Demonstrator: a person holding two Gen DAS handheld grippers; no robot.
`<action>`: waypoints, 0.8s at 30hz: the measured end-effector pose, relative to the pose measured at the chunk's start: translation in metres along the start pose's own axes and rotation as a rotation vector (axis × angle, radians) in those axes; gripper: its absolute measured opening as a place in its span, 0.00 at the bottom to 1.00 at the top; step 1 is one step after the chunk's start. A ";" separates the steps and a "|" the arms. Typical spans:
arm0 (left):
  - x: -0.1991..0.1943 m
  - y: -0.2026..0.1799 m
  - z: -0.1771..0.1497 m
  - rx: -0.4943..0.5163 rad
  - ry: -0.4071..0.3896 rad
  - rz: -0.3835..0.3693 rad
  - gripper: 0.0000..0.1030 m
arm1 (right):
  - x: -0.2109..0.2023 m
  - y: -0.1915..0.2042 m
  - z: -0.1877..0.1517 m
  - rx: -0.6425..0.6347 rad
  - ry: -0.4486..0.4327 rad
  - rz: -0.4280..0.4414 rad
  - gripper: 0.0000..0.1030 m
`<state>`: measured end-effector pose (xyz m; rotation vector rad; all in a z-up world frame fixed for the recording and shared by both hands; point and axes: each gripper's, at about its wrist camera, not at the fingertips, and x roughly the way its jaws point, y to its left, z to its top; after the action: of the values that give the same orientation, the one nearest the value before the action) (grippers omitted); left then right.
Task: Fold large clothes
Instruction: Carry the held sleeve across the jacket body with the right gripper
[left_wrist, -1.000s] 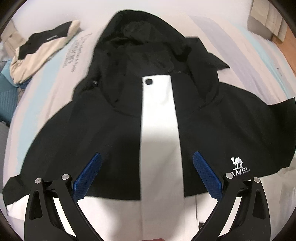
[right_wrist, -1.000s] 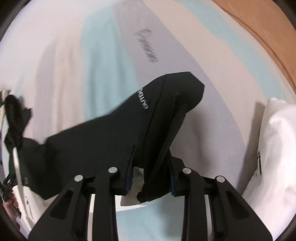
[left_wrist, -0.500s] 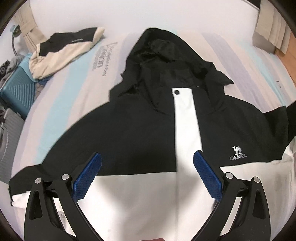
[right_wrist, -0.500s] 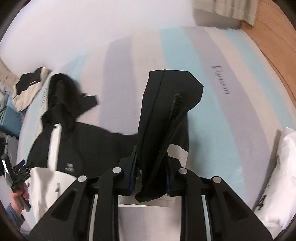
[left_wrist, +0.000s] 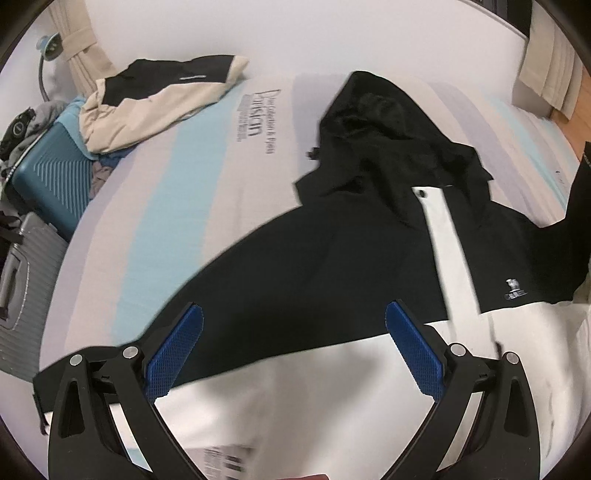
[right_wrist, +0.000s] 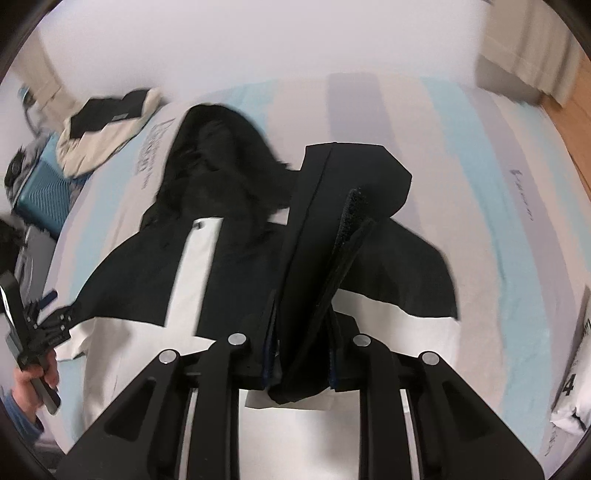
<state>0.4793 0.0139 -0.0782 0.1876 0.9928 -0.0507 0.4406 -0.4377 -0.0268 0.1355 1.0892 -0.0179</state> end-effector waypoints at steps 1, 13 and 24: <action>0.002 0.012 -0.001 -0.002 0.000 0.002 0.94 | 0.003 0.018 -0.001 -0.011 -0.003 0.004 0.18; 0.010 0.170 -0.043 -0.066 0.030 0.054 0.94 | 0.056 0.238 -0.002 -0.160 0.033 0.091 0.16; 0.013 0.305 -0.116 -0.220 0.088 0.096 0.94 | 0.149 0.378 -0.057 -0.352 0.172 0.044 0.18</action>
<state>0.4297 0.3350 -0.1098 0.0361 1.0677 0.1552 0.4899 -0.0486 -0.1464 -0.1578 1.2437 0.2279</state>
